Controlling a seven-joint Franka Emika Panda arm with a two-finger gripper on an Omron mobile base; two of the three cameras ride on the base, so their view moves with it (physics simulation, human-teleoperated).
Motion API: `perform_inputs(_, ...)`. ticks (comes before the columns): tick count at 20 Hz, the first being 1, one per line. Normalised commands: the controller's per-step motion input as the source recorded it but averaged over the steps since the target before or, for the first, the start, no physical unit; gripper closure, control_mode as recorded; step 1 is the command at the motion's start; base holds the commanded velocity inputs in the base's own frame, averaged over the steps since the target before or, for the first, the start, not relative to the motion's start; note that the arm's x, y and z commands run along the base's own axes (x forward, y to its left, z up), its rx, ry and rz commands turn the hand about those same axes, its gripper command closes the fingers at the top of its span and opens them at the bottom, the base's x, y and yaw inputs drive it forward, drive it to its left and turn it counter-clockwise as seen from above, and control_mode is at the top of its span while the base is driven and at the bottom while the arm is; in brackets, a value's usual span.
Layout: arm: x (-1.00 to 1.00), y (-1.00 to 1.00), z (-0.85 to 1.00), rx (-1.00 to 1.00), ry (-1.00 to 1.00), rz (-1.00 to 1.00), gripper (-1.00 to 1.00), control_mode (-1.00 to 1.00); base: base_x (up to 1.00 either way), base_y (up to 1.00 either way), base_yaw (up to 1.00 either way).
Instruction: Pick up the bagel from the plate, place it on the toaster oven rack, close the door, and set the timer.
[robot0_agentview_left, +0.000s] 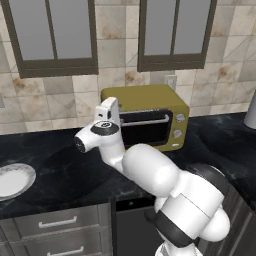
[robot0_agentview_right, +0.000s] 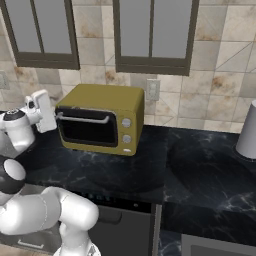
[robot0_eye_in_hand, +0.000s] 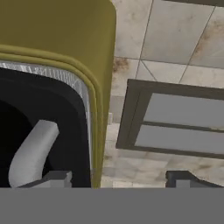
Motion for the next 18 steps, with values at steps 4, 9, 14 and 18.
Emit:
perform_inputs(4, 0.52, 0.0, 0.0, -0.02, 0.0, 0.17, -1.0, -1.0, 0.0, 0.0, 0.0)
perform_inputs(9, 0.44, 0.0, 0.0, -0.03, 0.0, 0.14, -1.0, -1.0, 0.0, 0.0, 0.0)
perform_inputs(14, -0.14, -0.06, 0.19, -0.02, -0.03, 0.11, -1.0, -1.0, 0.0, 0.0, 0.0)
perform_inputs(18, -0.88, -0.33, 0.75, 0.1, -0.01, 0.04, -1.0, -1.0, 0.0, 0.0, 0.0)
